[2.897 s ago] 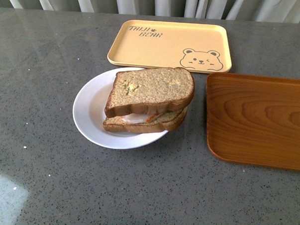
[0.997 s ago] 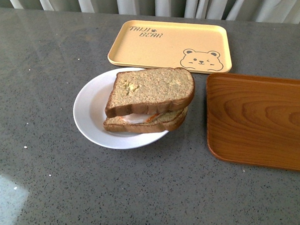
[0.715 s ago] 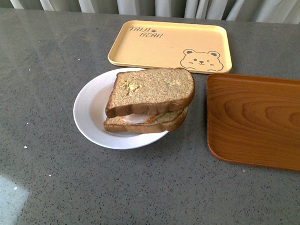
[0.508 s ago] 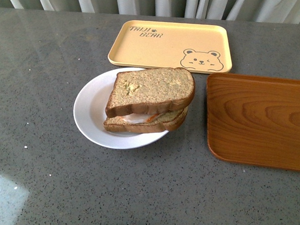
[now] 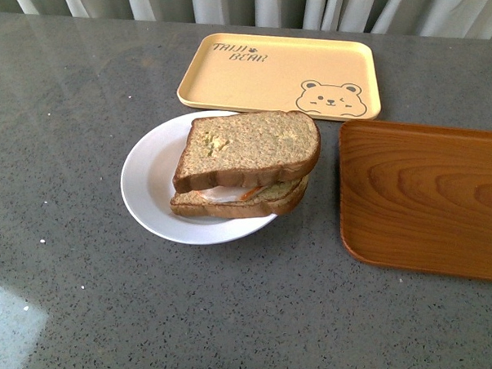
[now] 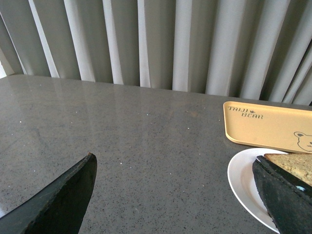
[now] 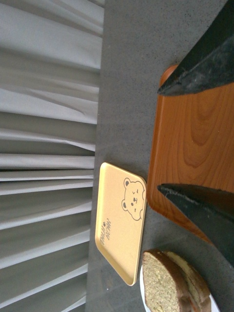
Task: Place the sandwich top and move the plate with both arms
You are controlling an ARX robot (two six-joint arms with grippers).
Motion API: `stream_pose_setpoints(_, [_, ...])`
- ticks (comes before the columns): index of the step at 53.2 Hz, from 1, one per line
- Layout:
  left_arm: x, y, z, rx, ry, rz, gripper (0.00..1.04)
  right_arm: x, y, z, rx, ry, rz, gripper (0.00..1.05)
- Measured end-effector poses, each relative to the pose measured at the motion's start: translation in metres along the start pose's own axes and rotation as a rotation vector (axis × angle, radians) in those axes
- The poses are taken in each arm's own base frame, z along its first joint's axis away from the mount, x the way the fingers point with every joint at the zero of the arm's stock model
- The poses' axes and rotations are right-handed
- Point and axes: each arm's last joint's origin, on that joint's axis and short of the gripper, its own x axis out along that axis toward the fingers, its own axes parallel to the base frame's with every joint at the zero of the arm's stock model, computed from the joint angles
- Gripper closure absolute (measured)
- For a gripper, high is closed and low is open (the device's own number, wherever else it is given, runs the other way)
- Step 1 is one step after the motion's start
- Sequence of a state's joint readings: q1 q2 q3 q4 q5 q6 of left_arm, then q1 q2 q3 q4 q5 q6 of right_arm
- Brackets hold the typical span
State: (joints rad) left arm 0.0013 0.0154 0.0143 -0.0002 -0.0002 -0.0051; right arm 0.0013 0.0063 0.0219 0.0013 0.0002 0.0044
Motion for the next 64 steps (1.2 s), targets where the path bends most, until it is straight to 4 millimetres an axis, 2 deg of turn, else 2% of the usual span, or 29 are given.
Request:
stream_pose_setpoints(5, [0.000,0.000,0.000,-0.011,0.017,0.002,0.09,0.000,0.000,0.000,0.000,0.000,0.000,0.33])
stream_pose_setpoints(10, [0.003,0.001,0.000,-0.171,0.280,0.049,0.09,0.000,0.000,0.000,0.000,0.000,0.000,0.17])
stream_pose_setpoints(11, [0.007,0.002,0.000,-0.252,0.348,0.064,0.09,0.000,0.000,0.000,0.000,-0.001,0.000,0.14])
stream_pose_setpoints(14, [0.014,0.004,-0.001,-0.334,0.399,0.074,0.09,0.000,0.000,0.000,0.000,-0.001,0.000,0.08])
stream_pose_setpoints(20, [0.036,0.013,0.002,-0.451,0.422,0.053,0.09,0.000,0.000,0.000,0.000,-0.001,0.000,0.09])
stream_pose_setpoints(33, [0.091,0.028,-0.003,-0.542,0.428,-0.078,0.09,0.000,0.000,0.000,0.000,-0.001,0.000,0.09])
stream_pose_setpoints(47, [0.149,0.029,-0.036,-0.638,0.521,-0.186,0.09,0.000,0.000,0.000,0.000,-0.001,0.000,0.09])
stream_pose_setpoints(64, [0.185,0.029,-0.067,-0.706,0.592,-0.208,0.09,0.000,0.000,0.000,0.000,-0.001,0.000,0.09])
